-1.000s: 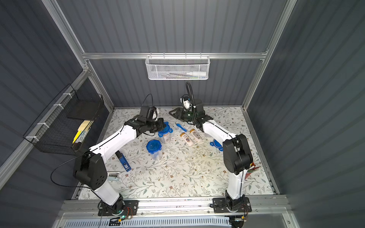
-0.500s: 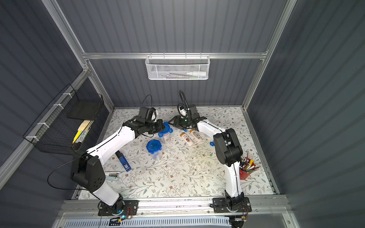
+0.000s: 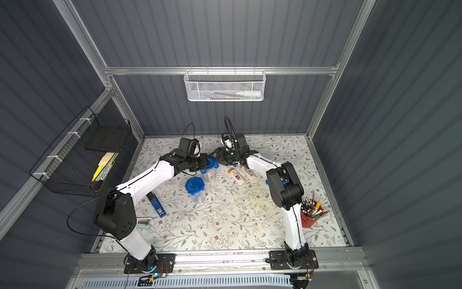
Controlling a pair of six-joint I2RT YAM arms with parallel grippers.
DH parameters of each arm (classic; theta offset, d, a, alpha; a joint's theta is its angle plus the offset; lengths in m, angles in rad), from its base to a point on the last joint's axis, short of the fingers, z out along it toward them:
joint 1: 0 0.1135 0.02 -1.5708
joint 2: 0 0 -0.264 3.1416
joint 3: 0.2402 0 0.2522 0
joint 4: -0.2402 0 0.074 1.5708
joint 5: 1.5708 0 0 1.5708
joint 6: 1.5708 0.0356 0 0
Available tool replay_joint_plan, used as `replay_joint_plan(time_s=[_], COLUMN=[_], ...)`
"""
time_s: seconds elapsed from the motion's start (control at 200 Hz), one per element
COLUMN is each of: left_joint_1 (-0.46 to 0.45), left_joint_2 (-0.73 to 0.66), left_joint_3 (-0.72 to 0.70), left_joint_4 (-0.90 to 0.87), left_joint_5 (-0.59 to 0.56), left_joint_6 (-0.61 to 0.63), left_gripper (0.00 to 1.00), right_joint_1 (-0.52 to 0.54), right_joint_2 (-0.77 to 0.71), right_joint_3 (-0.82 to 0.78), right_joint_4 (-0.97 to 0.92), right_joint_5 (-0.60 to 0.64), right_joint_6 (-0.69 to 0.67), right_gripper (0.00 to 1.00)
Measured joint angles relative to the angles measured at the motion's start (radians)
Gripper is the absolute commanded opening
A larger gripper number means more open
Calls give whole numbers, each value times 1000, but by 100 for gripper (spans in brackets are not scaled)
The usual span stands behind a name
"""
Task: Take out toiletry kits
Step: Open the lid of the container.
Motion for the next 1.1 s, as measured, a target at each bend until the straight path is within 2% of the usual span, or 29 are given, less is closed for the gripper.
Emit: replay_joint_plan(time_s=[0.395, 0.545, 0.7, 0.946, 1.101], left_joint_1=[0, 0, 0, 0, 0], left_joint_2=[11, 11, 11, 10, 8], left_joint_3=[-5, -14, -13, -14, -12], left_joint_4=[37, 51, 61, 64, 56], left_joint_5=[2, 3, 5, 10, 11], left_joint_6=[0, -3, -2, -2, -2], left_gripper=[0, 0, 0, 0, 0], right_joint_1=[2, 2, 0, -3, -3], right_joint_2=[40, 77, 77, 78, 77], right_joint_3=[0, 0, -3, -10, -10], right_joint_4=[205, 306, 341, 349, 349], right_joint_5=[-41, -61, -62, -60, -60], right_joint_6=[142, 209, 236, 245, 243], right_gripper=[47, 36, 16, 2, 0])
